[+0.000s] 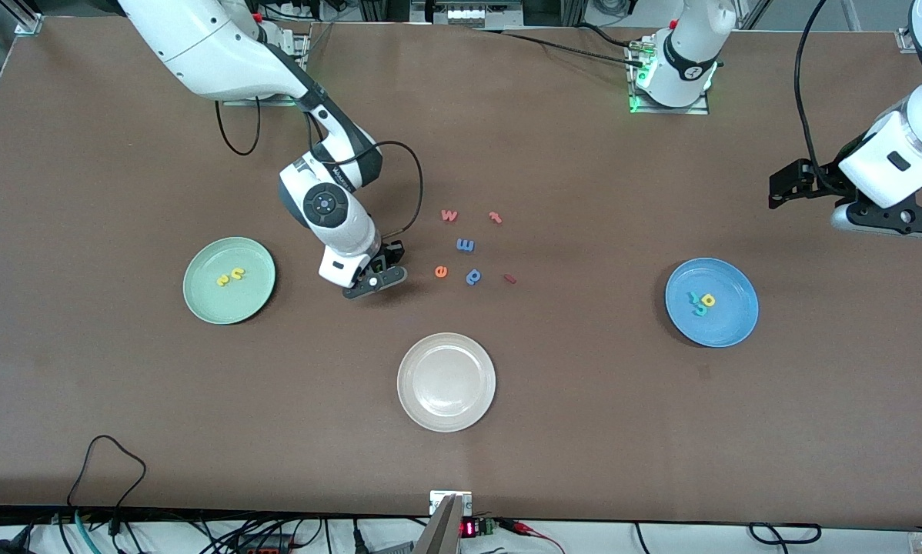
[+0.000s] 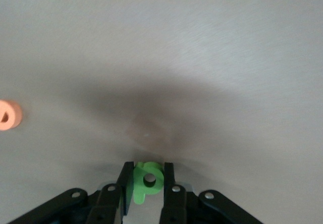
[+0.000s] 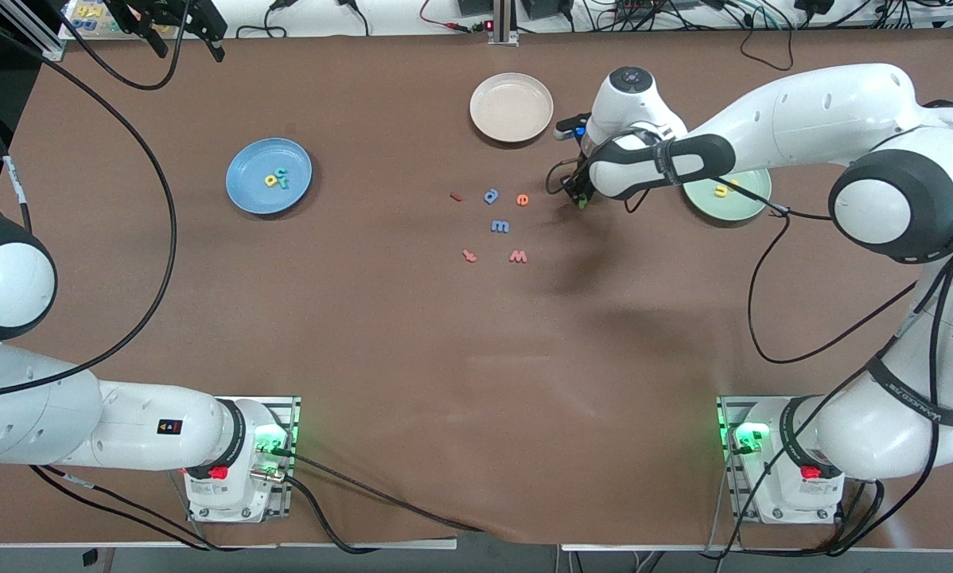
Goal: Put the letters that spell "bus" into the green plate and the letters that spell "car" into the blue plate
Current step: 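Grasp green p with the right gripper while the left arm returns to rest, then carry green p to the green plate and release it with the right gripper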
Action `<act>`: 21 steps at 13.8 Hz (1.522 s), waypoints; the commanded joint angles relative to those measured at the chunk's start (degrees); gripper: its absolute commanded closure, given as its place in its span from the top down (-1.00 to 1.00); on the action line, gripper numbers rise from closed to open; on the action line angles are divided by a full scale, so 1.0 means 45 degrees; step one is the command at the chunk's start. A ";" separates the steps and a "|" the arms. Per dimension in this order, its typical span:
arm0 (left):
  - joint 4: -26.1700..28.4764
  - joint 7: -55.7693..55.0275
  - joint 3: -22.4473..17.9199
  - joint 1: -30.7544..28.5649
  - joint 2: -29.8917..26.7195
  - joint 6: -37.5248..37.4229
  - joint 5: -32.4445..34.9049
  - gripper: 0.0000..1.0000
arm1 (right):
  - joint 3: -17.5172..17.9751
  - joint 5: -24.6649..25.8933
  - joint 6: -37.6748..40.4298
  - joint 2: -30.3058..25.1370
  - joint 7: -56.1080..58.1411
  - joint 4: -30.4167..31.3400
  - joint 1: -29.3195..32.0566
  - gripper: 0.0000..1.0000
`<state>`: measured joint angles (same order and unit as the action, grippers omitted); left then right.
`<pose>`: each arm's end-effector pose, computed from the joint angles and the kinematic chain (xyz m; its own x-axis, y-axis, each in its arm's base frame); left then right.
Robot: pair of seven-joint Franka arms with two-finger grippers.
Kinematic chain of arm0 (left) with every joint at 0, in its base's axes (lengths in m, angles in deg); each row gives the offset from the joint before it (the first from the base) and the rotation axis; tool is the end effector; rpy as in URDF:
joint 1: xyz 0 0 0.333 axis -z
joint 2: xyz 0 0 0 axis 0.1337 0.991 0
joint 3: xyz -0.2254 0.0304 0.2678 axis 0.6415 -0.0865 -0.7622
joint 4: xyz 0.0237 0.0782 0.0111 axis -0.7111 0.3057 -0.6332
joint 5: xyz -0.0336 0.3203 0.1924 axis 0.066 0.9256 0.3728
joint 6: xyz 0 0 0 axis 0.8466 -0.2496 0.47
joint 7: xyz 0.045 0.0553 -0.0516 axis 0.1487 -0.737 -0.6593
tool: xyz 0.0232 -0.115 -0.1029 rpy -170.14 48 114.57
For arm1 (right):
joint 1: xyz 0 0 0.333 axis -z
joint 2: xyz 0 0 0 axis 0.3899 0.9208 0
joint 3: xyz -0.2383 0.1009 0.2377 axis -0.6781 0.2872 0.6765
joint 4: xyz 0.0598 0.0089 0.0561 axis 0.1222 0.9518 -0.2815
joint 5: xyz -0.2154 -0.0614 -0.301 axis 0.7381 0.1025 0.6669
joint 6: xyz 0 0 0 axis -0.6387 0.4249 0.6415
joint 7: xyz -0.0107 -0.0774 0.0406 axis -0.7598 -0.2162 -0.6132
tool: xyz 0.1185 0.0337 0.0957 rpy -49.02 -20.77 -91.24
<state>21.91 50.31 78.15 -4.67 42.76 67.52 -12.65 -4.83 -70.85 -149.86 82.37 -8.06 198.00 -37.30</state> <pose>0.5436 -0.0302 0.5646 0.9912 -0.1046 -0.0817 -0.1045 -0.9945 0.0050 0.5479 0.3279 0.1834 0.9370 0.3492 -0.0049 0.3483 -0.9354 -0.0604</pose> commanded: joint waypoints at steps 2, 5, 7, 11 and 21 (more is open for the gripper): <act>0.0184 0.0440 0.0006 -0.0043 -0.0264 0.0041 0.0226 1.00 | 0.0063 0.0164 0.1791 -0.1725 0.0162 0.0258 0.1231 -1.00; 0.0184 0.0459 0.0026 -0.0043 -0.0322 -0.0114 0.0227 1.00 | 0.0063 0.0164 0.2808 -0.2509 0.1075 0.0687 0.2733 -1.00; 0.0184 0.0479 0.0045 0.0015 -0.0342 -0.0192 0.0227 1.00 | 0.0063 0.0164 0.3239 -0.2627 0.1488 0.0960 0.3691 -1.00; 0.0184 0.0479 0.0085 0.0093 -0.0361 -0.0251 0.0227 1.00 | 0.0043 0.0223 0.3201 -0.2355 0.2503 0.1547 0.5118 -1.00; 0.0184 0.0362 0.0065 0.0093 -0.0303 -0.0115 0.0246 1.00 | 0.0004 0.0204 0.3201 -0.2506 0.3287 0.1431 0.5903 1.00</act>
<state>21.90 51.30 78.35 -4.29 42.53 66.91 -12.64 -5.51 -70.57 -135.73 73.92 6.81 204.44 -11.39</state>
